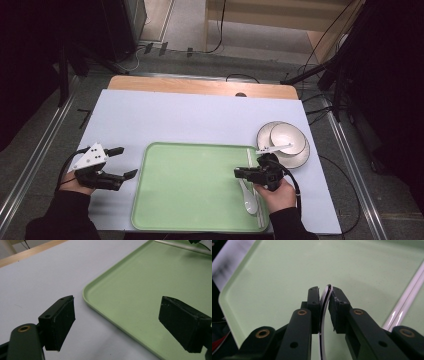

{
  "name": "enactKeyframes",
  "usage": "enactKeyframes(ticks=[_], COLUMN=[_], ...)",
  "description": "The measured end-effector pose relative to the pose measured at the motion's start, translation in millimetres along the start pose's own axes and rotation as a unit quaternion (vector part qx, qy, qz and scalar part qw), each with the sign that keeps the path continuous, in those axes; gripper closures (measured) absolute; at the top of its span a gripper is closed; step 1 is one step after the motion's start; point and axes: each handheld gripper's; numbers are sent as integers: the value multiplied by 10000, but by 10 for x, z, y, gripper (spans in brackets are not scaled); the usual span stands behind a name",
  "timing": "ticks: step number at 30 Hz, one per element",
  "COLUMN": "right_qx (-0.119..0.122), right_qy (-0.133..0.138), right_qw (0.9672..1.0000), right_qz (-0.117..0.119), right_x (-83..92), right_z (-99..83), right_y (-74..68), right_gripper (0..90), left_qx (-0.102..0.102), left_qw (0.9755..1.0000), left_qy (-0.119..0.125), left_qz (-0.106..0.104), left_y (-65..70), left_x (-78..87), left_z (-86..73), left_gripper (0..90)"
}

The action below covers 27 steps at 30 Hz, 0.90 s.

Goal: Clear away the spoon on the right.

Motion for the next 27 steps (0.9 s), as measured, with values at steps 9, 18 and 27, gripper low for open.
enactKeyframes(ticks=[9,18,27], right_qx=[98,295,327], right_qy=[-132,-303,-379], right_qw=[9998,9988,9979], right_qz=[-102,-255,-408], right_x=[-98,-186,-229], right_z=[-14,-30,-33], right_y=[74,94,107], right_gripper=[751,708,654], left_qx=[-37,-45,-44], left_qw=[10000,10000,10000], left_qy=[-29,-46,-41], left_qz=[-11,-7,-14], left_y=[1,4,8], left_x=[0,-2,-5], left_z=[-4,-3,-7], left_gripper=[134,134,134])
Point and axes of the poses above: each handheld gripper's, and its own axes: x roughly backward along the jaws, z roughly out of its top, y roughly to its right, and after that the axes turned 4 degrees about y, right-handed
